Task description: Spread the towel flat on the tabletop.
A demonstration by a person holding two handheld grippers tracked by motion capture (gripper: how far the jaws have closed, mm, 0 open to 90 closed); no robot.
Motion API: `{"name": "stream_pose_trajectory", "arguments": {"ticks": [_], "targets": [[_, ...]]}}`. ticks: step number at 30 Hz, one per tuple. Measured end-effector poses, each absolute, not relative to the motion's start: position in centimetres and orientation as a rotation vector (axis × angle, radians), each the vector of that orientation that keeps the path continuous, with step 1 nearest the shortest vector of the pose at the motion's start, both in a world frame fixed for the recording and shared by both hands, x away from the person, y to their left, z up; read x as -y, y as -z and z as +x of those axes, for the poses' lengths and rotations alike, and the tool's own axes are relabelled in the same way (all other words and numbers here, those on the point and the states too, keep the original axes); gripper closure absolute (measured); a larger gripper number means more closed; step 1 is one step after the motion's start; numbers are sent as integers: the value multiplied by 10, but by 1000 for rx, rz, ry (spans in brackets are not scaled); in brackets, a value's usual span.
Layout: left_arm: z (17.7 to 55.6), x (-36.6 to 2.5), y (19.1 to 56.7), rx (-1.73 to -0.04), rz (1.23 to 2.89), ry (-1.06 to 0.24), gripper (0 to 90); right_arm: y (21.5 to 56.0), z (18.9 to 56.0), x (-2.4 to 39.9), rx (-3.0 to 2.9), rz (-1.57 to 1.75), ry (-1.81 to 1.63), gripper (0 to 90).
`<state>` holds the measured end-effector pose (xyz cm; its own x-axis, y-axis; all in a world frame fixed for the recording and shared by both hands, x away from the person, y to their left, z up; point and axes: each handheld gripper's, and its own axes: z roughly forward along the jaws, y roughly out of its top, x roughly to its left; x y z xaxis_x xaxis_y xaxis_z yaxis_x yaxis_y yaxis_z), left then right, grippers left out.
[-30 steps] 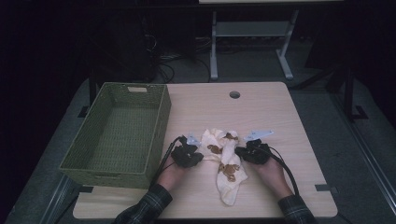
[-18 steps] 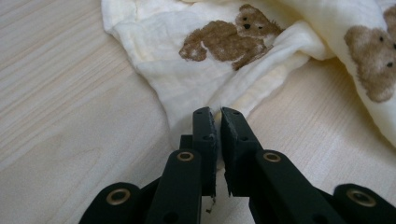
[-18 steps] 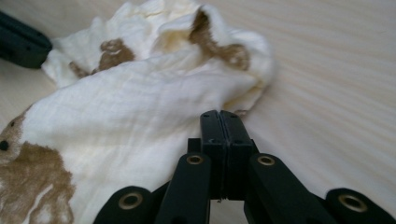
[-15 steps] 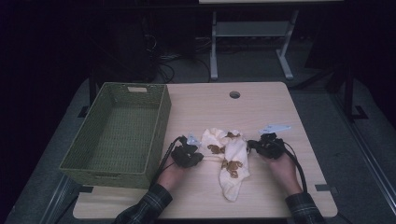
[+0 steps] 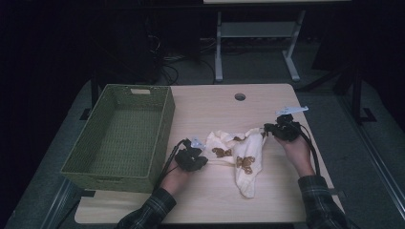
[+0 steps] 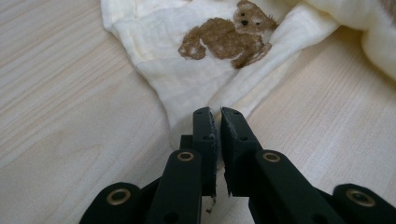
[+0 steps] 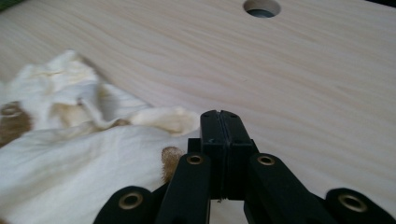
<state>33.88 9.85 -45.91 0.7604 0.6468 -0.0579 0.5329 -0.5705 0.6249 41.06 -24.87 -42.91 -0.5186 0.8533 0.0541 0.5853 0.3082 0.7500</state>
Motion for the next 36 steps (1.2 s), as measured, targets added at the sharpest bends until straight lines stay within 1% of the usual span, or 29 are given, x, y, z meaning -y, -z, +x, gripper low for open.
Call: {"name": "stream_pose_trajectory", "arguments": {"ticks": [7, 9, 11, 13, 15, 21, 26, 28, 30, 31, 32, 36], "targets": [[339, -99, 459, -881, 2316, -229, 838, 432, 437, 257, -2169, 1308, -932, 891], [339, -99, 459, -882, 2317, -227, 838, 430, 438, 261, -2161, 1315, -966, 870], [339, -100, 459, -882, 2317, -224, 838, 427, 434, 264, -2158, 1317, -1014, 791], [339, -100, 459, -883, 2318, -224, 838, 425, 430, 266, -2180, 1319, -1037, 745], [339, -99, 459, -883, 2316, -227, 838, 426, 424, 268, -2198, 1322, -1048, 726], [339, -100, 459, -882, 2326, -225, 837, 441, 399, 267, -2259, 1334, -1077, 713], [338, -99, 459, -889, 2322, -222, 837, 455, 386, 259, -2319, 1369, -1092, 647], [338, -99, 459, -889, 2322, -222, 838, 461, 385, 257, -2339, 1384, -1079, 654], [338, -99, 459, -888, 2322, -222, 837, 466, 385, 255, -2357, 1400, -1054, 760], [338, -99, 459, -889, 2322, -221, 837, 467, 385, 254, -2361, 1398, -1054, 839], [338, -99, 459, -888, 2322, -221, 837, 467, 384, 254, -2363, 1384, -1056, 883], [338, -99, 459, -886, 2324, -223, 837, 458, 382, 253, -2341, 1341, -1113, 899]]}}
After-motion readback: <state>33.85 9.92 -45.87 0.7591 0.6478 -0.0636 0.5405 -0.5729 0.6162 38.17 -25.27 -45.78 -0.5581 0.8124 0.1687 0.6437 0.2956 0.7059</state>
